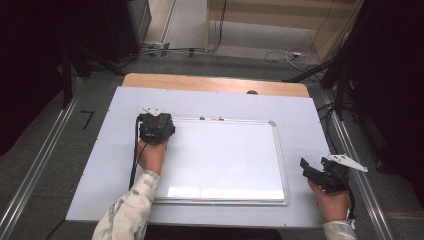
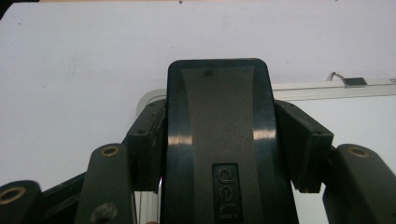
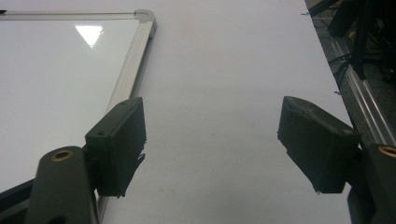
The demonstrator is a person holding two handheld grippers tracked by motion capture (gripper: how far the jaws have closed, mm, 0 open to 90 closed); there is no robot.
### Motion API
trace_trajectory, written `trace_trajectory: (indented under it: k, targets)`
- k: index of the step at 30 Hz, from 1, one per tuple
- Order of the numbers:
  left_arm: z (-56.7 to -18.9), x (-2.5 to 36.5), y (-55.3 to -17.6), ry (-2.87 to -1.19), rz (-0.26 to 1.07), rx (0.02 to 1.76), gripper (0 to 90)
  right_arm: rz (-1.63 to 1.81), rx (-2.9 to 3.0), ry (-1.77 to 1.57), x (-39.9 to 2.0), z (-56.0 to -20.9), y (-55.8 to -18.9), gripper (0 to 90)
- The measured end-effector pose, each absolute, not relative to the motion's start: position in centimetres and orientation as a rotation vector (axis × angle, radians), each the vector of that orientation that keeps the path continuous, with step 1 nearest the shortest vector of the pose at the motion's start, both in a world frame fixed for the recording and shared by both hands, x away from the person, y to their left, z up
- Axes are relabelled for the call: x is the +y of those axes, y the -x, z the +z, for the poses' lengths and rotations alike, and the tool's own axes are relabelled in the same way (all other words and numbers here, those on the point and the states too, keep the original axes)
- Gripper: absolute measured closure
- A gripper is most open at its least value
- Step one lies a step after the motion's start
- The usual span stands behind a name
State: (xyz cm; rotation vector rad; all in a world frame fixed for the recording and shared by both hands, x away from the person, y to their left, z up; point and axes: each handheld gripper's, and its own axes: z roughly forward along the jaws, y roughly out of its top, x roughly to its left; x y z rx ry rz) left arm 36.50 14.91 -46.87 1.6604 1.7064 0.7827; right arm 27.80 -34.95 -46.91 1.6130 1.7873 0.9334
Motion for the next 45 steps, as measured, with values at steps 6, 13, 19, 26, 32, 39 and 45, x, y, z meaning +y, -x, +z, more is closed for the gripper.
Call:
trace_trajectory:
  k: [6, 13, 19, 26, 32, 39, 45]
  targets:
    - [-47.6, 14.9, -37.0, -1.684, 0.783, 1.737, 40.9, 0.933, 1.788, -1.613, -35.0, -46.9, -27.8, 22.3]
    - [-48.3, 14.7, -37.5, -1.711, 0.78, 1.751, 40.8, 0.93, 1.79, -1.611, -35.0, -46.9, -27.8, 22.4]
    - [-48.9, 14.6, -37.8, -1.707, 0.762, 1.775, 40.7, 0.931, 1.789, -1.611, -35.0, -46.9, -27.8, 22.4]
    - [-48.7, 14.9, -37.4, -1.682, 0.736, 1.745, 36.1, 0.932, 1.788, -1.61, -35.1, -46.9, -27.8, 22.4]
    - [-48.1, 15.1, -36.3, -1.661, 0.719, 1.7, 30.6, 0.929, 1.787, -1.609, -35.0, -46.9, -27.7, 22.4]
    - [-47.4, 15.2, -34.9, -1.632, 0.729, 1.641, 27.6, 0.924, 1.789, -1.609, -35.0, -46.9, -27.7, 22.3]
    - [-46.8, 15.6, -33.7, -1.61, 0.692, 1.594, 25.0, 0.925, 1.788, -1.612, -35.0, -46.9, -27.7, 22.3]
